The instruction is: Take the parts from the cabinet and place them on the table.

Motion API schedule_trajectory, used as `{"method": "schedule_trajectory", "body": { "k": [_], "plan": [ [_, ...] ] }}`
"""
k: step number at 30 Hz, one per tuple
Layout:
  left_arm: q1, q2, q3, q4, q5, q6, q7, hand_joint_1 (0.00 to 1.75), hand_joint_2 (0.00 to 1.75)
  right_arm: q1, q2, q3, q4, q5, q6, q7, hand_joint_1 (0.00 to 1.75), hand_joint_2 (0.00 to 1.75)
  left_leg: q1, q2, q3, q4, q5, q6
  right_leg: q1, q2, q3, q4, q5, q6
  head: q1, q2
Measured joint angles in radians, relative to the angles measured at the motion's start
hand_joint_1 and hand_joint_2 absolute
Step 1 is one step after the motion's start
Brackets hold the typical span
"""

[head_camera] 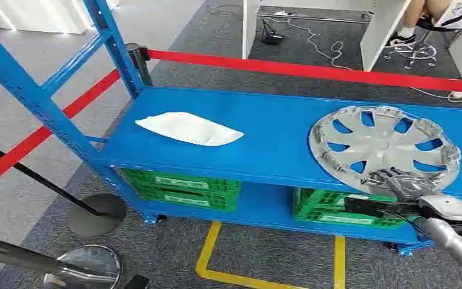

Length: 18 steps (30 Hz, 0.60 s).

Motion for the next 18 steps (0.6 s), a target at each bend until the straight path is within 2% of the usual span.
{"method": "schedule_trajectory", "body": {
  "k": [1, 8, 18],
  "plan": [
    [0.0, 0.0, 0.001, 0.0, -0.002, 0.0, 0.0, 0.0, 0.0, -0.007, 0.0, 0.008, 0.008, 0.001, -0.002, 0.0, 0.0, 1.75, 0.0, 0.0, 0.001, 0.0, 0.0, 0.0, 0.0, 0.0, 0.001, 0.0, 0.0, 0.0, 0.0, 0.0],
    [0.0, 0.0, 0.013, 0.0, -0.006, 0.001, 0.0, 0.0, 0.0, -0.04, 0.0, 0.05, 0.061, 0.003, -0.024, 0.003, 0.0, 1.75, 0.0, 0.0, 0.005, 0.0, 0.0, 0.001, 0.0, 0.0, 0.006, 0.0, 0.0, 0.0, 0.0, 0.0],
    [0.002, 0.0, 0.032, 0.0, 0.004, 0.005, -0.002, 0.0, 0.0, -0.008, -0.008, 0.048, 0.063, -0.022, -0.058, 0.03, 0.0, 1.75, 0.0, -0.001, 0.017, 0.0, -0.004, 0.005, 0.001, -0.002, 0.008, -0.003, -0.005, 0.002, 0.0, 0.0]
  ]
}}
